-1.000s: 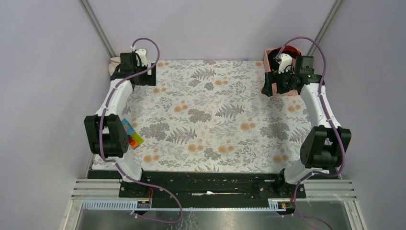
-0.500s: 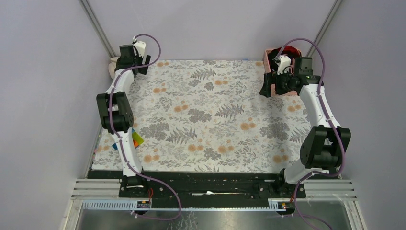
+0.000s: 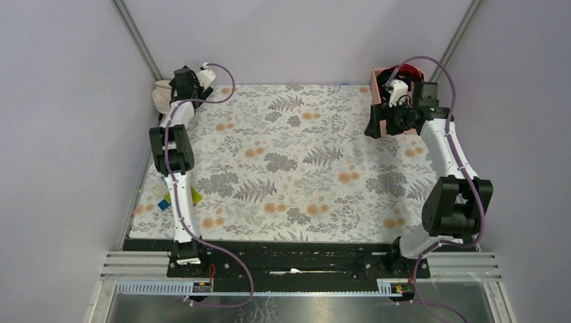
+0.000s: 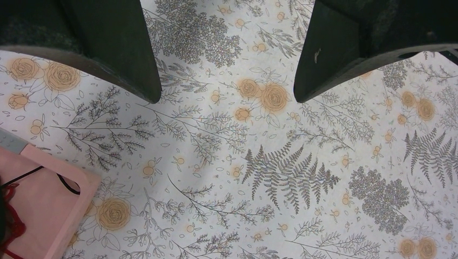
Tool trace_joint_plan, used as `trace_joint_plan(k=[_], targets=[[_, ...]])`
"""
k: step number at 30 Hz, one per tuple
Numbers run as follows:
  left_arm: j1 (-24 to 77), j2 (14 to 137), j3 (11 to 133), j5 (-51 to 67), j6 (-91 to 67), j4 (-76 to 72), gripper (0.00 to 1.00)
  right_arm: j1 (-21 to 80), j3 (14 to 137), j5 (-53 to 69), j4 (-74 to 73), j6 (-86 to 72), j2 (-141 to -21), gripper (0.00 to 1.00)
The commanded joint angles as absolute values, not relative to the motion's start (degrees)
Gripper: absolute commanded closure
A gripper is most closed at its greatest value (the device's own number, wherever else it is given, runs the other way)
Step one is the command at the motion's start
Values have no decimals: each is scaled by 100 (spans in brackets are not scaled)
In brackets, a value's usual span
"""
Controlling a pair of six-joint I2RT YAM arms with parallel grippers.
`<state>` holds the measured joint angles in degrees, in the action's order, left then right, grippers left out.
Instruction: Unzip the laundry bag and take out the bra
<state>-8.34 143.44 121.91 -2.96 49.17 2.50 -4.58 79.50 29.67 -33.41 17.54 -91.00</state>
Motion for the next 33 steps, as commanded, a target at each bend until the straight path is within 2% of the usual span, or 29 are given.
trace_joint_plan(k=[1,5,13,16,18,19,26,33], targets=[[-897,14741,12701,-420,5652,98,2,-413,8139,3038,-3290,1734,-9132,0],[-913,15135,12943,-624,5968,31,7,-413,8182,2966,-3343,1799,-9165,0],[-907,15304,12750,-968,6668,-451,35,-413,8238,2947,-3385,1828,-9189,0],[-889,15083,12375,-869,6767,-625,58,-413,8270,2976,-3385,1804,-9217,0],[-849,14929,12098,-880,6787,-845,90,-409,8292,2996,-3386,1785,-9228,0],[-818,14842,11935,-893,6790,-968,100,-413,8308,3010,-3384,1772,-9236,0],[-421,13863,10528,-531,6711,-1562,100,-413,8448,3172,-3311,1529,-9247,0],[386,12689,8757,-31,6721,-1994,100,-413,8469,3290,-3266,1402,-9238,0]])
